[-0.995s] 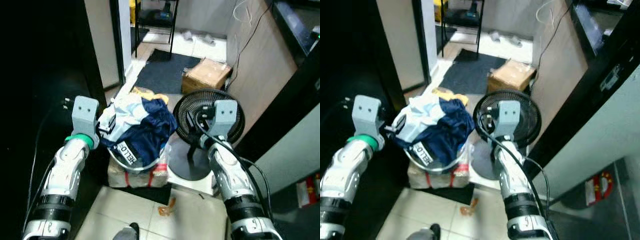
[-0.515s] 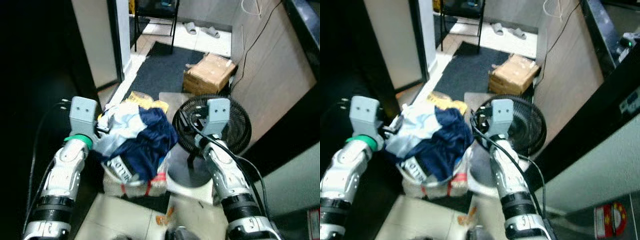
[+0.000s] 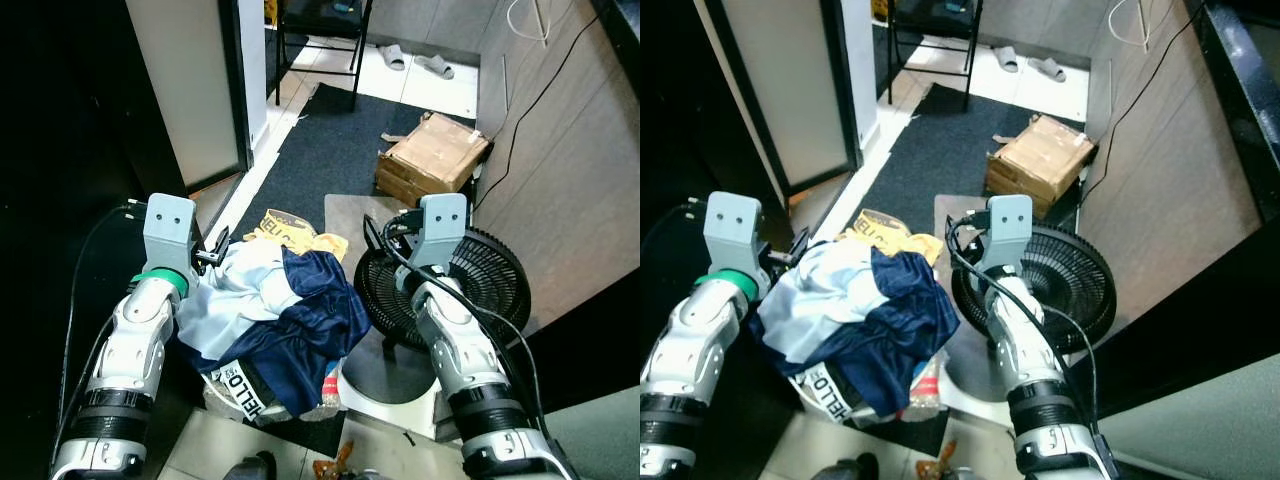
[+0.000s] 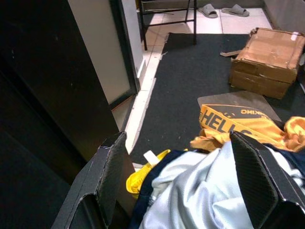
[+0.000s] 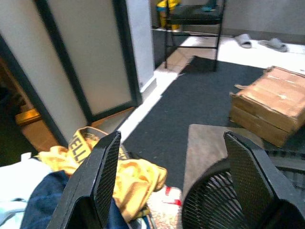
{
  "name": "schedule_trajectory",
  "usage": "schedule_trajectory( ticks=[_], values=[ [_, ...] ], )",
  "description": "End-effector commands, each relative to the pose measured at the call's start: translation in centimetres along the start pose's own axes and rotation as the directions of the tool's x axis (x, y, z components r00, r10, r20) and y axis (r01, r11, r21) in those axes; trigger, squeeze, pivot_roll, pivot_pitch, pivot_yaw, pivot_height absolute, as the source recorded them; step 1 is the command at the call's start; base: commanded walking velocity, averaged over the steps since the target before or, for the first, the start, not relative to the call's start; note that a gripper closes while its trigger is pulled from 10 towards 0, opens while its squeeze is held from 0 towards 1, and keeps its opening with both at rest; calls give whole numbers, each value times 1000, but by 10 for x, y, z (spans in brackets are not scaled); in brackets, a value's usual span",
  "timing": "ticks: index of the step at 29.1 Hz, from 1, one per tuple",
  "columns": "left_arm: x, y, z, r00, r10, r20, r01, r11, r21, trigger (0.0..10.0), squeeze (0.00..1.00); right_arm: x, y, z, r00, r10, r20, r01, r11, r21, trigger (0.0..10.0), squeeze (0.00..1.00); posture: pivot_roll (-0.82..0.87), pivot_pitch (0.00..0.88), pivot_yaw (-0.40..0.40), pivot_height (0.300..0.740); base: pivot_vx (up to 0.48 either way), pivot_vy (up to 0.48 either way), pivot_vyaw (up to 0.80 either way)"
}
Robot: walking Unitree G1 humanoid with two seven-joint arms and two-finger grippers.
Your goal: Clothes washing
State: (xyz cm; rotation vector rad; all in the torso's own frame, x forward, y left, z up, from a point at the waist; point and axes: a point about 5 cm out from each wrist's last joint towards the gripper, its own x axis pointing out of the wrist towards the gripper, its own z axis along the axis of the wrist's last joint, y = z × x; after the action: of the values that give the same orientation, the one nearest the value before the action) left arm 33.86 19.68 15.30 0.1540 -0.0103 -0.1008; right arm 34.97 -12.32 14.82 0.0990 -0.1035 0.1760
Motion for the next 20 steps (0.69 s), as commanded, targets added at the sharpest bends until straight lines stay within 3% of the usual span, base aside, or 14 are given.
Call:
schedule_trajectory(
  ticks=[1, 13, 20],
  values=[
    [-2, -2, -7, 1000, -6, -28, 6, 1000, 4, 10000, 0, -4, -3, -7, 1000, -10, -25, 10, 1000, 1, 10000, 0, 49, 57, 7, 740, 0, 0, 0],
    [-3, -3, -10, 999, -7, -37, 8, 1000, 17, 10000, 0, -4, -1, -8, 1000, -4, -26, 4, 1000, 3, 10000, 0, 50, 64, 8, 740, 0, 0, 0],
    [-5, -4, -19, 994, -13, -104, 14, 1000, 16, 10000, 0, -2, 0, -5, 1000, 8, -21, -8, 1000, -17, 10000, 0, 50, 91, -2, 740, 0, 0, 0]
  ],
)
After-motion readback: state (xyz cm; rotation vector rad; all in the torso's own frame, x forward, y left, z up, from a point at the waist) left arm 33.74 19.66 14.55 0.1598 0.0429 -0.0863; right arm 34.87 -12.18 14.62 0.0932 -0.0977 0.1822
